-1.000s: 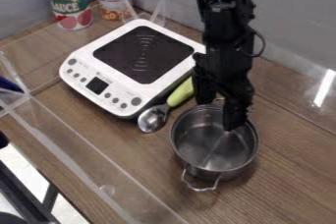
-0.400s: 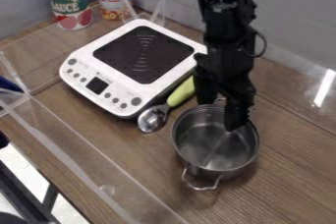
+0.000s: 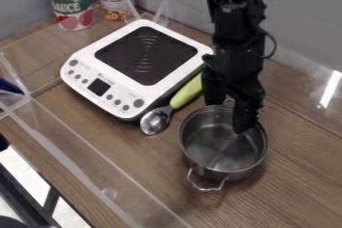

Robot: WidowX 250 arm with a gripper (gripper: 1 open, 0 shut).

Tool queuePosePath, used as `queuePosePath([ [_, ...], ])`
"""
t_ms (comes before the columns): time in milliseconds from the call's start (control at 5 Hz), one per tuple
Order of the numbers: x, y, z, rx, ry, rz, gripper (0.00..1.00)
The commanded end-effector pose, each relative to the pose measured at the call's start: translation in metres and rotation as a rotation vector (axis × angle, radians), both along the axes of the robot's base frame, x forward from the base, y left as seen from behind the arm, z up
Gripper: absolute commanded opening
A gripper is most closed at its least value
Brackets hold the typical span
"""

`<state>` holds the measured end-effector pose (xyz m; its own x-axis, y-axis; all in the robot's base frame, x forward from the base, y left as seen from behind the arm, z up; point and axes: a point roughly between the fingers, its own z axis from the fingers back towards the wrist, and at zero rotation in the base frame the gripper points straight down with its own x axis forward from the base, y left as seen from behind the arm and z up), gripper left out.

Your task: Remove silver pot from the white and black stove top and place it on the table

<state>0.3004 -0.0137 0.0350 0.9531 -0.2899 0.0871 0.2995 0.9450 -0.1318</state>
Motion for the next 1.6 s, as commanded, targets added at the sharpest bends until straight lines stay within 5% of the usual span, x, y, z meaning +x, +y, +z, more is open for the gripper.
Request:
queuePosePath([
  [0, 0.013, -0.007, 0.014, -0.009, -0.054, -0.006, 1.00],
  [1400, 0.018, -0.024, 0.016, -0.035, -0.057, -0.004, 1.00],
])
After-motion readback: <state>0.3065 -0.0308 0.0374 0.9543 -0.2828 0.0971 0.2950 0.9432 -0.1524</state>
